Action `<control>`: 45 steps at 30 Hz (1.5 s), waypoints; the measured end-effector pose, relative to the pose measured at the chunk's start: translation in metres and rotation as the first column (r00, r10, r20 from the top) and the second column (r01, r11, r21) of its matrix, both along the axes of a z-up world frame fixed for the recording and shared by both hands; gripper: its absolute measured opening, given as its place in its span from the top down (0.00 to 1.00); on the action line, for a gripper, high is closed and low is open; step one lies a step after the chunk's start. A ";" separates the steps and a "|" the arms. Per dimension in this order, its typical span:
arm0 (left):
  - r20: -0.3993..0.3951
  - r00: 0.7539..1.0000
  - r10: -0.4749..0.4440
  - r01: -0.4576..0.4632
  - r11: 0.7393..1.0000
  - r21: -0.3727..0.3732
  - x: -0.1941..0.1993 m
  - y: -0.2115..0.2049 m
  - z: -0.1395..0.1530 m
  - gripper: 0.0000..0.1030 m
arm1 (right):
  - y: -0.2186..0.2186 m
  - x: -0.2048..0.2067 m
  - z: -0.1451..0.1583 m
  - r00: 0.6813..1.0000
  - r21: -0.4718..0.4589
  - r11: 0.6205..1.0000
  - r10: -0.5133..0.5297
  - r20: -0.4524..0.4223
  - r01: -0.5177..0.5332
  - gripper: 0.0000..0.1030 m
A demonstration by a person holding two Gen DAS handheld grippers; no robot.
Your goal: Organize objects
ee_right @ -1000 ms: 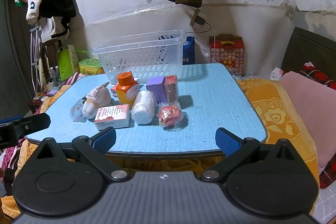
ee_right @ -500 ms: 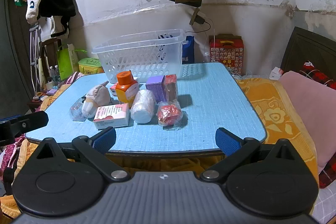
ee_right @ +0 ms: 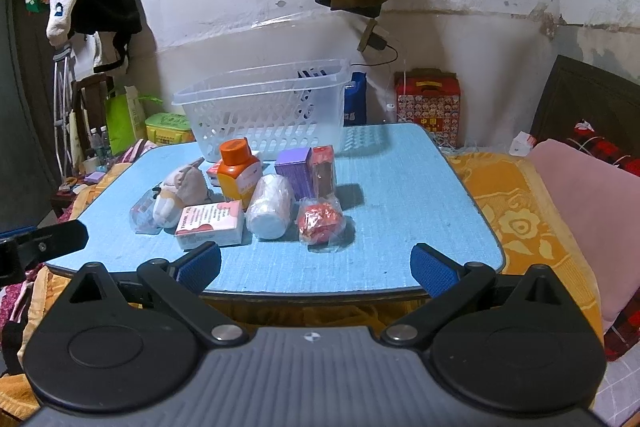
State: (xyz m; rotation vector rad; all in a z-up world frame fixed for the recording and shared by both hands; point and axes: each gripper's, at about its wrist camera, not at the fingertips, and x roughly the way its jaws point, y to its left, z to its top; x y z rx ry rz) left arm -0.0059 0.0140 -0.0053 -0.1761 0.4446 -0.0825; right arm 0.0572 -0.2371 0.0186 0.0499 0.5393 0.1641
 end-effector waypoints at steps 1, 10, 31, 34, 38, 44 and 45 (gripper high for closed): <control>-0.006 1.000 -0.001 0.001 1.000 -0.005 0.000 0.001 0.000 0.00 | 0.001 0.001 0.000 1.000 -0.001 1.000 -0.005 -0.003 0.005 0.00; -0.067 0.996 -0.057 0.060 0.997 0.046 0.009 -0.001 0.001 0.00 | 0.010 0.002 -0.004 0.998 -0.027 0.999 -0.028 0.054 0.030 0.00; 0.019 1.000 -0.024 0.021 0.989 0.146 0.036 0.029 0.015 0.00 | -0.005 0.044 -0.010 0.992 -0.011 0.993 0.117 0.038 -0.117 0.00; -0.023 0.999 0.042 -0.038 0.985 0.169 0.062 0.049 0.003 0.00 | -0.008 0.067 -0.016 0.993 -0.016 0.993 0.114 0.005 -0.114 0.00; -0.155 0.988 0.026 -0.008 0.994 0.110 0.105 0.068 -0.022 0.00 | -0.008 0.086 -0.030 0.987 0.026 0.987 0.157 -0.026 -0.157 0.00; -0.174 0.985 -0.007 0.028 0.993 0.118 0.135 0.068 -0.054 0.08 | -0.004 0.094 -0.051 0.985 -0.005 0.985 0.170 -0.036 -0.171 0.13; -0.182 0.983 -0.006 0.028 0.993 0.116 0.140 0.069 -0.060 0.11 | -0.006 0.095 -0.053 0.986 -0.009 0.986 0.165 -0.035 -0.165 0.14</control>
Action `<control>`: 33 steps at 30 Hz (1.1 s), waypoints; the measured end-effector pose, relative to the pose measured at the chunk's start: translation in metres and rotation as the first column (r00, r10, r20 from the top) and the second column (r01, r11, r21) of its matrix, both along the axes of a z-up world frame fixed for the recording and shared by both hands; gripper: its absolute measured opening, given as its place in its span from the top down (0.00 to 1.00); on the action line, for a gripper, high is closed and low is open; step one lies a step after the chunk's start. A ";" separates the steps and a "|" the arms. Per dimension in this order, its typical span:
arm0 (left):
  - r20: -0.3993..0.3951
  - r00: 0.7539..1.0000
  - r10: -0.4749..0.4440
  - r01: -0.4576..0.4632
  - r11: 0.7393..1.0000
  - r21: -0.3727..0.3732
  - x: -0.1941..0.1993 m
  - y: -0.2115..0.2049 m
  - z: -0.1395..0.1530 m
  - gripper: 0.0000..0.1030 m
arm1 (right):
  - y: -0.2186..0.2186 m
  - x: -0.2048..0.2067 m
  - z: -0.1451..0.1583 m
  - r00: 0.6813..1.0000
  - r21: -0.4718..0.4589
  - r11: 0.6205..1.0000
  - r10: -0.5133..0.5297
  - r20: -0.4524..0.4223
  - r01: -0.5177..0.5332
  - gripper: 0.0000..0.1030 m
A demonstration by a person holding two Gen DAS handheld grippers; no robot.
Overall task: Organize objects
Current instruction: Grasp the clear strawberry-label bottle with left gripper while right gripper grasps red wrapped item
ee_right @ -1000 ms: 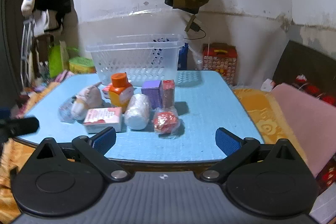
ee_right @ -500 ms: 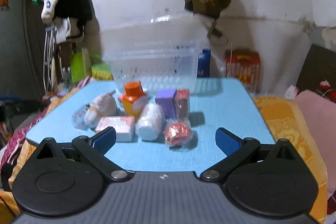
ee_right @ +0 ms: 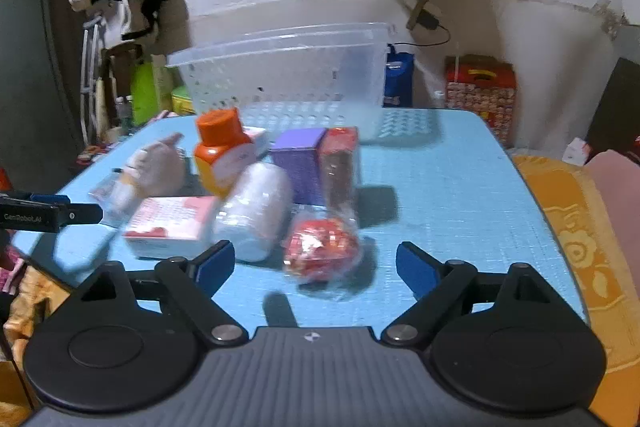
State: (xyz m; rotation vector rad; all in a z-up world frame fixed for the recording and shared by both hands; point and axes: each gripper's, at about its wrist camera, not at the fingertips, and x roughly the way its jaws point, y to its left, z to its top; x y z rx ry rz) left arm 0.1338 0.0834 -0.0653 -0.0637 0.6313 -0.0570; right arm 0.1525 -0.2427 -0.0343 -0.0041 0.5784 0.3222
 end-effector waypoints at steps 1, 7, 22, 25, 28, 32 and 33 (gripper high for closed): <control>-0.007 1.000 -0.002 0.002 1.000 -0.005 0.004 0.000 -0.006 0.12 | -0.001 0.002 -0.003 1.000 -0.002 1.000 -0.001 0.001 0.001 0.14; 0.061 0.998 -0.009 0.004 0.997 0.077 0.008 -0.017 -0.016 0.12 | 0.003 0.011 -0.018 1.000 -0.040 0.999 0.001 0.030 0.000 0.35; 0.035 0.999 0.014 -0.017 0.997 0.081 0.040 -0.027 -0.011 0.12 | 0.006 0.005 -0.018 0.997 -0.051 0.998 0.037 0.072 -0.033 0.45; 0.015 1.000 0.019 -0.020 0.998 0.066 0.050 -0.024 -0.010 0.11 | 0.005 0.004 -0.018 0.996 -0.041 0.998 0.040 0.075 -0.037 0.45; 0.007 1.000 0.024 -0.024 0.998 0.059 0.056 -0.023 -0.011 0.09 | 0.003 0.004 -0.019 0.996 -0.028 0.999 0.043 0.081 -0.041 0.45; 0.050 0.998 0.042 -0.044 0.998 0.040 0.049 -0.018 -0.010 0.20 | -0.002 0.004 -0.020 0.995 0.002 0.999 0.044 0.086 -0.044 0.49; 0.069 0.997 0.040 -0.043 0.999 0.032 0.045 -0.017 -0.009 0.20 | -0.003 0.004 -0.019 0.995 0.007 0.999 0.045 0.090 -0.046 0.49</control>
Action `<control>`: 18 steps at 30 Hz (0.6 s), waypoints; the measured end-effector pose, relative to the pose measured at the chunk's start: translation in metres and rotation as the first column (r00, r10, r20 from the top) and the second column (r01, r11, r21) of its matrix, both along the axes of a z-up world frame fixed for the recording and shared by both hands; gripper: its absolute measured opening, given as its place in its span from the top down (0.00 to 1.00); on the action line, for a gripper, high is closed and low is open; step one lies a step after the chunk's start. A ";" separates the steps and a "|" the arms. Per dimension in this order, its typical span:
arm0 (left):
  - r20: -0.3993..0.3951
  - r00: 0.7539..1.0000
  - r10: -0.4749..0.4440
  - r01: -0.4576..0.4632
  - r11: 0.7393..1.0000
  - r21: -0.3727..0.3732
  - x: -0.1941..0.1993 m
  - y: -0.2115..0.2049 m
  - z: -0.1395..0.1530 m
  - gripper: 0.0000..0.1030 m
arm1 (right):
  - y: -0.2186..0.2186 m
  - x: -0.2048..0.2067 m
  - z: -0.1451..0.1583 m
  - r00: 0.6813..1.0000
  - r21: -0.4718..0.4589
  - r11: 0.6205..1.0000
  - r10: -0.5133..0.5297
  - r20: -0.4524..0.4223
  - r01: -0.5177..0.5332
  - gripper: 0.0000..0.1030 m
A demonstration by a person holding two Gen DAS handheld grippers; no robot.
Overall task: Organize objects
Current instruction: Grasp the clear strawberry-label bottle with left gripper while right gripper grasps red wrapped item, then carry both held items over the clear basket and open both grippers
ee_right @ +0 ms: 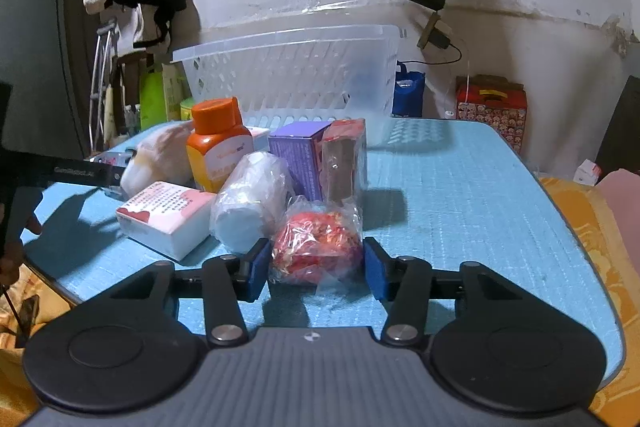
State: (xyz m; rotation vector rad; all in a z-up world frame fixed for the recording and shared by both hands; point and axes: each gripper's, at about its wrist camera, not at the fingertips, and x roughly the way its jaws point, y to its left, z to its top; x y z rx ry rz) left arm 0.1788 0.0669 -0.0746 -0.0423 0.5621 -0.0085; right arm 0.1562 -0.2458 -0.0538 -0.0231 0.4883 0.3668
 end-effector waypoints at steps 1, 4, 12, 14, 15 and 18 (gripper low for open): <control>0.027 1.000 0.002 -0.002 1.000 -0.005 -0.005 0.001 0.002 0.20 | 0.000 -0.001 0.000 1.000 0.001 1.000 0.001 0.006 -0.001 0.49; 0.068 0.998 -0.002 0.001 1.000 0.011 -0.019 0.002 0.006 0.20 | -0.001 -0.007 0.005 0.999 -0.012 1.000 -0.002 0.032 0.002 0.49; 0.125 0.992 0.007 -0.007 1.000 0.000 -0.040 0.007 0.037 0.20 | -0.015 -0.021 0.052 0.993 -0.003 0.999 -0.034 0.115 0.035 0.49; 0.150 0.989 -0.016 0.019 1.000 -0.019 -0.041 0.006 0.056 0.20 | -0.010 -0.013 0.079 0.988 0.002 1.000 -0.025 0.152 0.025 0.49; 0.167 0.986 -0.025 0.030 0.999 -0.025 -0.038 0.004 0.067 0.20 | -0.005 -0.005 0.093 0.985 -0.006 1.000 -0.025 0.168 0.027 0.49; 0.216 0.976 -0.044 0.060 0.996 -0.070 -0.016 -0.004 0.105 0.20 | 0.009 0.029 0.125 0.981 -0.002 1.000 -0.027 0.193 0.028 0.49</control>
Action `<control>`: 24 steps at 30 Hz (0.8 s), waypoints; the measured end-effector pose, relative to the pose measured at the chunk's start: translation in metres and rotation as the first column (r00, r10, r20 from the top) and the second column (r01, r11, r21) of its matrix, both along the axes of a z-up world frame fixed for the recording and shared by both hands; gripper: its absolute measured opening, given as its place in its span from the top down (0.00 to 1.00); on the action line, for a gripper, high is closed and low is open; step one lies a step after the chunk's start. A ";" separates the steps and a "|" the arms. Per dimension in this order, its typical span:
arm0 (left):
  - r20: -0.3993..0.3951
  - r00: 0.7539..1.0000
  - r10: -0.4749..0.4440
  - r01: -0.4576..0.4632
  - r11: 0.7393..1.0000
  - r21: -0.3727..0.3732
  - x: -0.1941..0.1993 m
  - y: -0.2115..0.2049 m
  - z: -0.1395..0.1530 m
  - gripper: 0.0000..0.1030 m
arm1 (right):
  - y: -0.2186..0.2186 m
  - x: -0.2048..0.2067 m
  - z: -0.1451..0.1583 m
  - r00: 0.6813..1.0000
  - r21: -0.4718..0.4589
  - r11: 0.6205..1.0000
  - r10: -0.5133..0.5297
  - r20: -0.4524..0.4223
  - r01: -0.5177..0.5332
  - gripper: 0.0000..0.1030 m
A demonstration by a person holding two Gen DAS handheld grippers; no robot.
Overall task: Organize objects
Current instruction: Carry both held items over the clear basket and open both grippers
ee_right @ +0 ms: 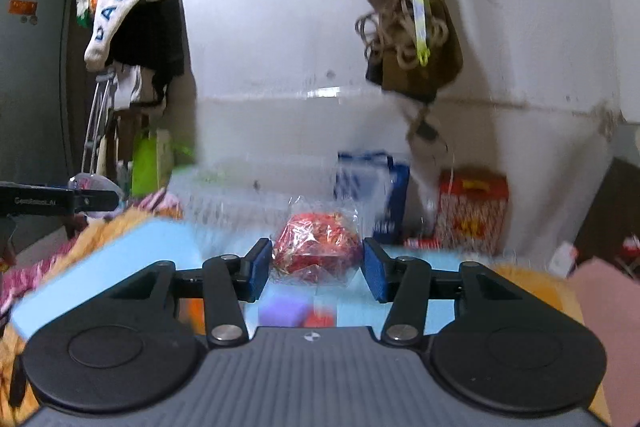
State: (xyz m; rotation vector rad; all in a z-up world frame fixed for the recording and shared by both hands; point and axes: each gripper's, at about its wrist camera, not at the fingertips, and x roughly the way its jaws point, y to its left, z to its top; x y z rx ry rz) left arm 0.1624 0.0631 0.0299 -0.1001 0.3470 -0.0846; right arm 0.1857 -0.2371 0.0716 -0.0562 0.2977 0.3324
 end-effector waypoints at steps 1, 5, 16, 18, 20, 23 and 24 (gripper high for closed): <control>0.012 1.000 -0.005 0.005 1.000 -0.016 0.014 -0.004 0.014 0.20 | 0.004 0.017 0.011 1.000 0.018 1.000 0.004 0.001 -0.004 0.49; 0.028 1.000 0.004 -0.003 0.999 -0.044 0.073 -0.020 0.043 0.20 | 0.027 0.088 0.031 0.999 -0.007 0.999 -0.033 0.000 0.033 0.49; -0.041 0.999 0.024 -0.029 0.992 -0.123 0.166 -0.022 0.013 0.19 | 0.040 0.165 -0.005 0.997 0.006 0.999 0.042 -0.072 -0.041 0.41; -0.031 0.999 0.034 -0.038 0.989 -0.140 0.166 -0.017 0.010 0.09 | 0.041 0.160 -0.007 0.999 -0.005 1.000 0.011 -0.040 -0.012 0.04; -0.003 0.999 0.045 -0.045 0.990 -0.133 0.160 -0.015 0.011 0.00 | 0.039 0.144 -0.001 1.000 0.001 1.000 0.008 0.022 -0.008 0.00; 0.055 0.997 0.055 -0.048 0.992 -0.119 0.142 -0.015 0.022 0.00 | 0.034 0.120 0.011 1.000 0.020 1.000 0.007 0.028 -0.008 0.00; 0.076 0.996 0.056 -0.048 0.992 -0.113 0.136 -0.016 0.026 0.00 | 0.032 0.110 0.013 1.000 0.020 1.000 0.002 0.007 -0.002 0.00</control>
